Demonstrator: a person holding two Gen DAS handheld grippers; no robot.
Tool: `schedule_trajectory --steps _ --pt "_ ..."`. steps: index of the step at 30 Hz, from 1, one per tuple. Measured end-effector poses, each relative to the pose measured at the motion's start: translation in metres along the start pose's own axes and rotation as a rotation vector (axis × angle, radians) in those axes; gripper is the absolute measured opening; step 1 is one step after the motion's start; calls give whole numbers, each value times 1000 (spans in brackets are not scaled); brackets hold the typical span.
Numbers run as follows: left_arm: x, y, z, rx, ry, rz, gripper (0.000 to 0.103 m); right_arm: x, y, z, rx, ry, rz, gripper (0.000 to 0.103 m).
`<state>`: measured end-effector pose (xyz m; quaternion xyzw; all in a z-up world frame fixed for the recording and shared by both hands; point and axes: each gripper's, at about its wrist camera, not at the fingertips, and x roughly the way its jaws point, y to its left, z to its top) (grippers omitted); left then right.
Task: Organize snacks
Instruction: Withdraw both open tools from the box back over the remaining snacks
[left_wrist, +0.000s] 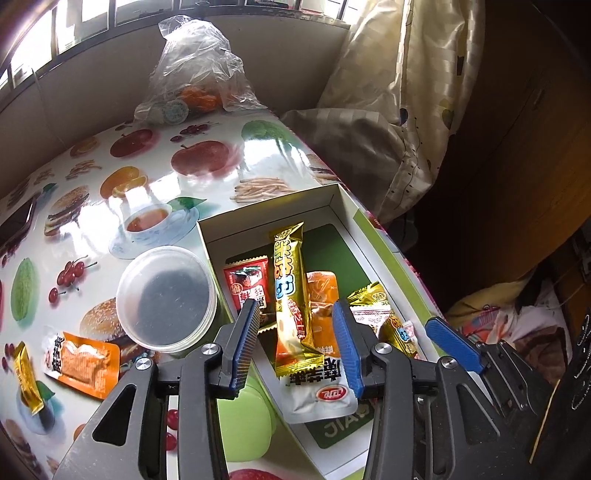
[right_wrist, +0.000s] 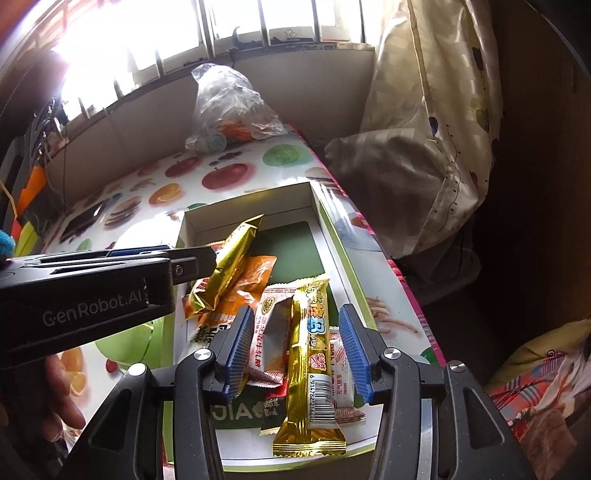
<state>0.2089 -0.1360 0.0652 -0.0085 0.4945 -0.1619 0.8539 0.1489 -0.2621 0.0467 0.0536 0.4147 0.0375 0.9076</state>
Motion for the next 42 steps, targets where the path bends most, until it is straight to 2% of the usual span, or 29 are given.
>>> schedule_trajectory --steps 7,9,10,19,26,32,42 --pt "-8 1 -2 5 -11 -10 44 -4 1 0 4 -9 -2 50" --pt "-11 0 -4 14 -22 8 51 -5 1 0 4 -16 -2 51" --pt "-13 0 -5 21 -29 21 52 -6 1 -1 4 -18 -2 51" --pt "-33 4 -18 43 -93 96 52 -7 4 -3 8 -19 -5 52" --pt "-48 13 -28 36 -126 112 52 -17 11 -3 -15 -78 -37 52" --pt "-64 22 -36 34 -165 135 52 -23 22 0 -29 -94 -15 52" --pt "-76 54 -47 -36 -170 145 52 -27 50 4 -62 -110 28 52"
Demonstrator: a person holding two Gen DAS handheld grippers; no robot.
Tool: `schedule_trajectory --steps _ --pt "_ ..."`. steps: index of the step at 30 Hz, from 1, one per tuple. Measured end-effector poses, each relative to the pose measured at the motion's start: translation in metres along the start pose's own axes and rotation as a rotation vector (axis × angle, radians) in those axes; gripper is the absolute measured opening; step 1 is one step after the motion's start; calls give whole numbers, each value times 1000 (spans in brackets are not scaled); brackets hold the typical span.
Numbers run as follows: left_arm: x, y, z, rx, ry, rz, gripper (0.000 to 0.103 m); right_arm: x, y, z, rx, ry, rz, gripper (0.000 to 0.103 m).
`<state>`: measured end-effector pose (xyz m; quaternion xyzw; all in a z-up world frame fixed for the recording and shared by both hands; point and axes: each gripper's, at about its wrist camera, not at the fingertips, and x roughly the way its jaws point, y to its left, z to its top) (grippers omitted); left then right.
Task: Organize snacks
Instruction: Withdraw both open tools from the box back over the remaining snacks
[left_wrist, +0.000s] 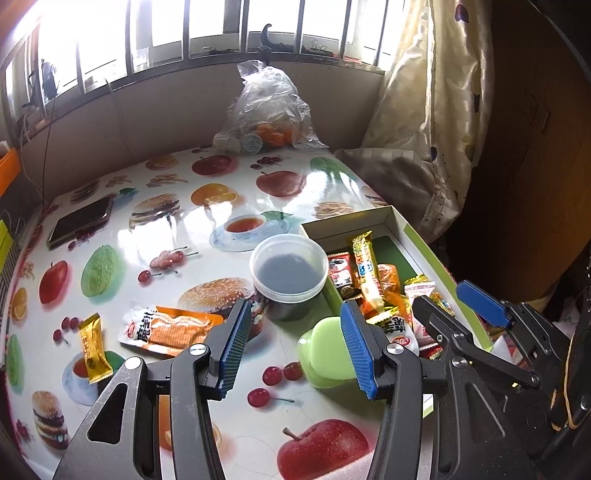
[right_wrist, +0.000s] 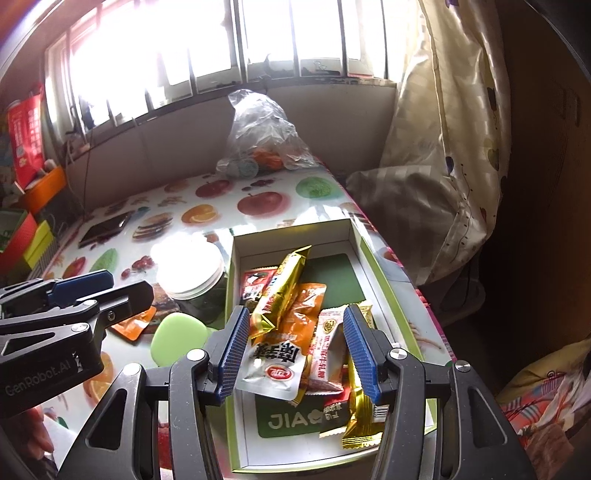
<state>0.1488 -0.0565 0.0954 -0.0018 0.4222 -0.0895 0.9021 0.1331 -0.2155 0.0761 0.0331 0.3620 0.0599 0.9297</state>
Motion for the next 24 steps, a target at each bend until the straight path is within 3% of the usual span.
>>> schedule_trajectory --steps 14,24 --pt "-16 83 -23 -151 -13 89 52 5 69 12 -124 -14 109 52" --pt "-21 161 -45 -313 -2 177 52 32 128 11 -241 49 216 52"
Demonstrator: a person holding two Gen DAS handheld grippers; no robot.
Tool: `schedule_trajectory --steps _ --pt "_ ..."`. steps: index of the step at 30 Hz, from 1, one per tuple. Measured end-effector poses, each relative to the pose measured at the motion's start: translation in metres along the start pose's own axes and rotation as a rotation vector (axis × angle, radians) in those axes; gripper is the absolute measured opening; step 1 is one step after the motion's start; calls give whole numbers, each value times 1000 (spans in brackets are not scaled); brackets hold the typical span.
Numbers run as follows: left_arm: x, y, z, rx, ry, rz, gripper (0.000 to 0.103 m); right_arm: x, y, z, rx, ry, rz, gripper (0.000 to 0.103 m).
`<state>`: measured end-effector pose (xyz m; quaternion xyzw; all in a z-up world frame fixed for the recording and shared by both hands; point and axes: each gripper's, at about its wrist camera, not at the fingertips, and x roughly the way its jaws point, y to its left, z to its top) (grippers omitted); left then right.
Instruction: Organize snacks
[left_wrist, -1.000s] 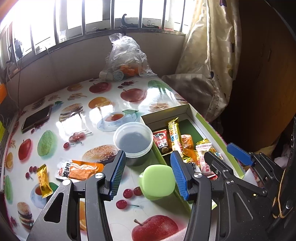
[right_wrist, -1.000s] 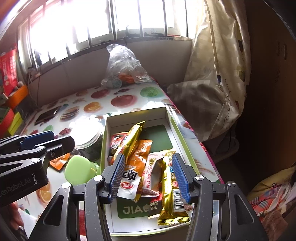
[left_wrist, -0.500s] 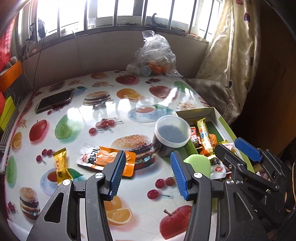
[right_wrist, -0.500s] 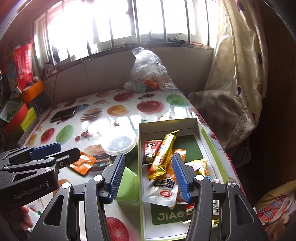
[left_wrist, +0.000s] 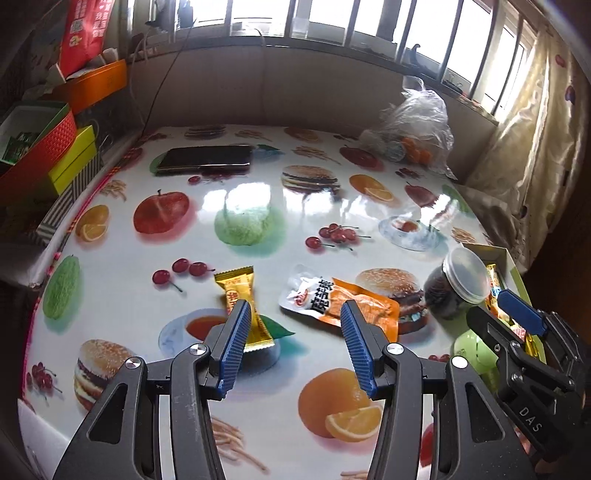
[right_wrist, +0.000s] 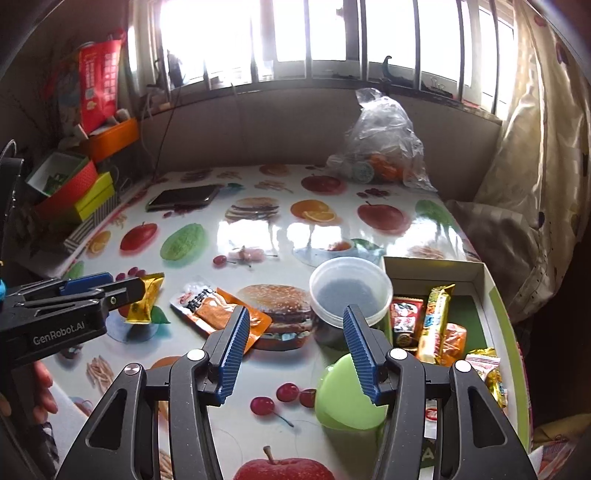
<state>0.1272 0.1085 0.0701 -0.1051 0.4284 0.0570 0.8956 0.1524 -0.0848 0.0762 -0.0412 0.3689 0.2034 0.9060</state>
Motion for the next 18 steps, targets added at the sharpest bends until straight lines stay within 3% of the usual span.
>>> schedule_trajectory --steps 10,18 --pt "15 39 -8 -70 47 24 52 51 48 4 -153 126 112 52" --pt "24 60 -10 -101 68 10 52 90 67 9 -242 242 113 55"
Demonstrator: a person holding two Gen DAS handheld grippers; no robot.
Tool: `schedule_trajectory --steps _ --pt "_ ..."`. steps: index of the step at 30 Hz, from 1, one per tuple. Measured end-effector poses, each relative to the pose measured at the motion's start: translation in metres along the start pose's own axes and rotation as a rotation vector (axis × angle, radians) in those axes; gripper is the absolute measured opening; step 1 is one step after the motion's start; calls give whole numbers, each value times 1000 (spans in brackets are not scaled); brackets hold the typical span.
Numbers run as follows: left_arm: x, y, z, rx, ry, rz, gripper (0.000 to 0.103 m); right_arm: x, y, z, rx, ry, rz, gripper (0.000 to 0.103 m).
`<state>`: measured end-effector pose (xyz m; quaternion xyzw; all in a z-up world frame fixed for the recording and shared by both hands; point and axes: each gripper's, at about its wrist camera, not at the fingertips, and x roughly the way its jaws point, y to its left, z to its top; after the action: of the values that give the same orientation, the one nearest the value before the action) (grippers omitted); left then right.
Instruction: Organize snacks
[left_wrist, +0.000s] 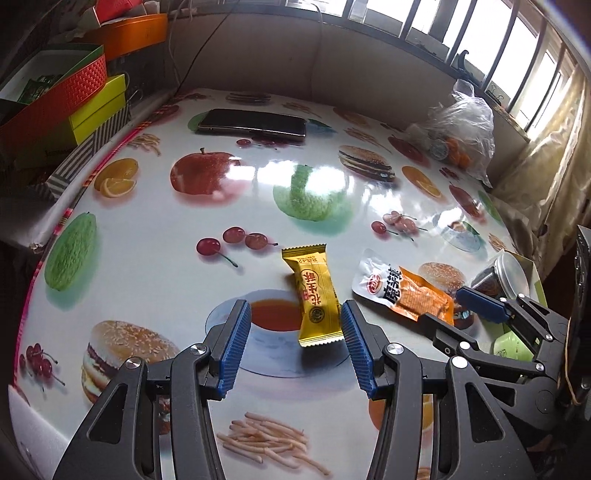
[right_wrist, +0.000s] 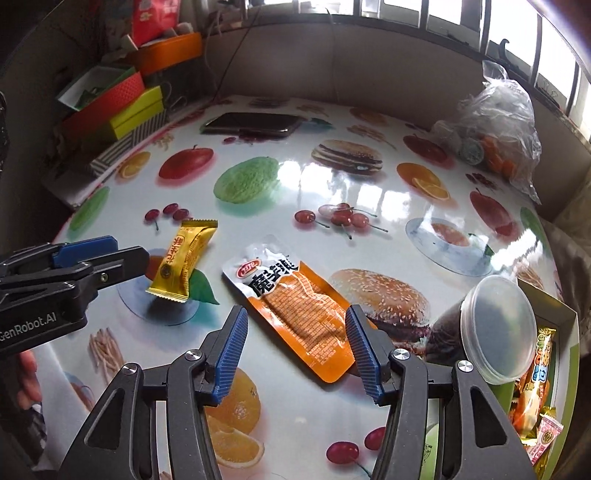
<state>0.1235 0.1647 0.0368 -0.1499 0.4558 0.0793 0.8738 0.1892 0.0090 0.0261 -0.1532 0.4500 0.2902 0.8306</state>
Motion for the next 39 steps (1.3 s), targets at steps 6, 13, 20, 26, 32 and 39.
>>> schedule_trajectory --steps 6,13,20,26,32,39 --pt "9 9 2 -16 21 -27 52 18 9 7 -131 78 -46 56" --pt "20 11 6 -8 48 -57 52 34 -1 16 -125 128 -45 59" --pt "34 7 15 1 82 -91 52 45 -21 25 -17 163 56 66" --pt "44 3 16 8 108 -96 52 46 -20 25 -1 154 39 66" --pt "49 -3 18 26 113 -80 52 43 -17 25 19 132 28 52" --pt "50 -5 18 31 97 -67 52 41 -15 23 42 118 6 51"
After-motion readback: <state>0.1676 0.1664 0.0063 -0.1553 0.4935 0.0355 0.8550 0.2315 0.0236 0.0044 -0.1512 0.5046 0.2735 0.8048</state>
